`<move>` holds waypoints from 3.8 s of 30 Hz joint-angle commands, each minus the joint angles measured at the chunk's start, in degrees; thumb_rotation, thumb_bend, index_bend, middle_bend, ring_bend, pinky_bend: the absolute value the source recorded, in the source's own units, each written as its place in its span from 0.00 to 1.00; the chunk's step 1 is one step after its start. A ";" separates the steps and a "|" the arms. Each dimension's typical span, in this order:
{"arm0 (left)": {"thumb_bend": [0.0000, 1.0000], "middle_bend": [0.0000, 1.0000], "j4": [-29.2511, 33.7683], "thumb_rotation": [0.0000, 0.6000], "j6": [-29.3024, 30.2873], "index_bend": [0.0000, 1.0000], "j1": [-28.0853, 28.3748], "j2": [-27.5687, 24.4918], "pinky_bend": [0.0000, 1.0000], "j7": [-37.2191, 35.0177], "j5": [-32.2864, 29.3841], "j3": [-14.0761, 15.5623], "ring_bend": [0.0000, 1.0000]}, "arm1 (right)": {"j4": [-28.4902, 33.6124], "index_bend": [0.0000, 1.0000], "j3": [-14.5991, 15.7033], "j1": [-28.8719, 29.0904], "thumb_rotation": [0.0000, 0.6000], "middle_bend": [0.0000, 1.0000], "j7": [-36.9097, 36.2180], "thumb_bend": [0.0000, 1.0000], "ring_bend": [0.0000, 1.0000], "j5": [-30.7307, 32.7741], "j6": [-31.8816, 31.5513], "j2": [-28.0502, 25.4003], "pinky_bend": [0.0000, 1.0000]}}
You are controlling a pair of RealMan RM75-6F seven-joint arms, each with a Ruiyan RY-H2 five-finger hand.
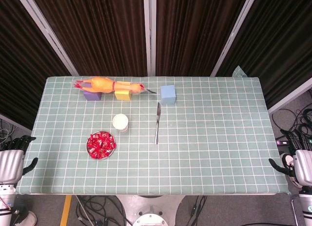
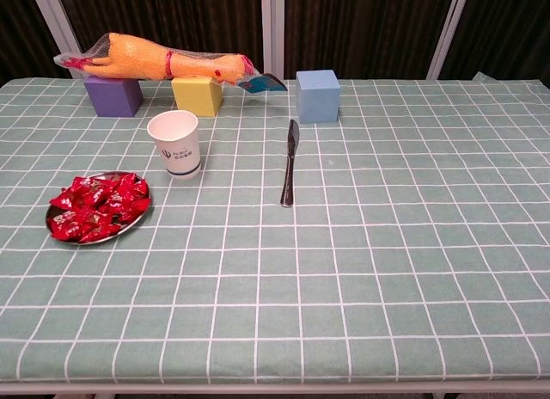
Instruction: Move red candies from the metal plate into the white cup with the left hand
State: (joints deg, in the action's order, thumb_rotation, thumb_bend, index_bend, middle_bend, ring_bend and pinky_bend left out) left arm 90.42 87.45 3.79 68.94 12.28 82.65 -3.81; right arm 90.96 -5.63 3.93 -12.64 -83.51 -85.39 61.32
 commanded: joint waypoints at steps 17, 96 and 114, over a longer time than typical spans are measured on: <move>0.26 0.37 -0.80 1.00 -4.51 0.37 4.20 -1.16 0.54 -0.58 3.67 -0.03 0.39 | -0.23 0.12 -0.39 0.13 1.00 0.15 -0.03 0.12 0.00 -0.79 -0.41 -0.33 0.11; 0.56 0.76 -12.37 1.00 -37.30 0.72 39.84 14.17 1.00 3.43 -4.30 -7.81 0.97 | 0.39 0.12 -0.43 0.76 1.00 0.15 0.15 0.12 0.01 -0.20 1.15 -1.30 0.20; 0.56 0.69 -19.20 1.00 -48.58 0.65 48.38 17.61 1.00 5.96 -15.10 -8.40 0.96 | 0.07 0.12 -0.85 0.86 1.00 0.16 0.47 0.12 0.01 1.66 2.35 -1.23 0.21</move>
State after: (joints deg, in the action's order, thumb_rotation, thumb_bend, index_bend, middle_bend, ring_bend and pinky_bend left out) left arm 71.47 39.16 51.80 86.48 17.74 68.11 -12.41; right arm 91.03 -6.47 4.79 -12.17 -81.85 -83.04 60.09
